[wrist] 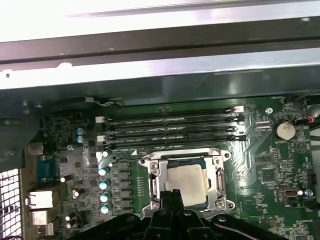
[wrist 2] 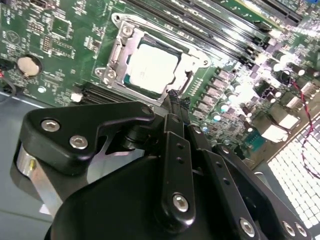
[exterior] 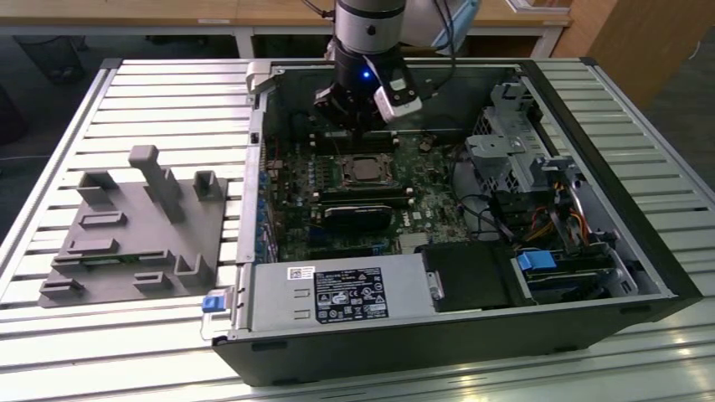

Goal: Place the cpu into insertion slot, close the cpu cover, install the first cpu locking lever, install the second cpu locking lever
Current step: 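Install the first cpu locking lever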

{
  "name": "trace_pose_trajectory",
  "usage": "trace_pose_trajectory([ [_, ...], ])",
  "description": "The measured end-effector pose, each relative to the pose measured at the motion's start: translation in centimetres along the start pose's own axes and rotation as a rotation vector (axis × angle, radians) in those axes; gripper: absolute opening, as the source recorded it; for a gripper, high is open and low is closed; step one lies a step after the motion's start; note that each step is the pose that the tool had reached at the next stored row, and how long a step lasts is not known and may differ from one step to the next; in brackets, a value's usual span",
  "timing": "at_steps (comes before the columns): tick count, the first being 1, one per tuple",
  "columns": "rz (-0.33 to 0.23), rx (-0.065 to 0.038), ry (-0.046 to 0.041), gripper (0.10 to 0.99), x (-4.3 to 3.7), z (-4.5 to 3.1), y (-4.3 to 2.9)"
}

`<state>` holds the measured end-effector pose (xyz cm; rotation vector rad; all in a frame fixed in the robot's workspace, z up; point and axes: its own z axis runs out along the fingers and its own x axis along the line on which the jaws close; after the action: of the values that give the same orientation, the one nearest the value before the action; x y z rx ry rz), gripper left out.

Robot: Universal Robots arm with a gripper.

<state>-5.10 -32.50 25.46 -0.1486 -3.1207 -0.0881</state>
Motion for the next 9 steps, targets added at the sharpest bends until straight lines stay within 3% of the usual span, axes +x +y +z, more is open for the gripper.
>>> trace_pose_trajectory([
  [9, 0.000, 0.000, -0.0027, 0.122, 2.05, 0.12, -0.17],
])
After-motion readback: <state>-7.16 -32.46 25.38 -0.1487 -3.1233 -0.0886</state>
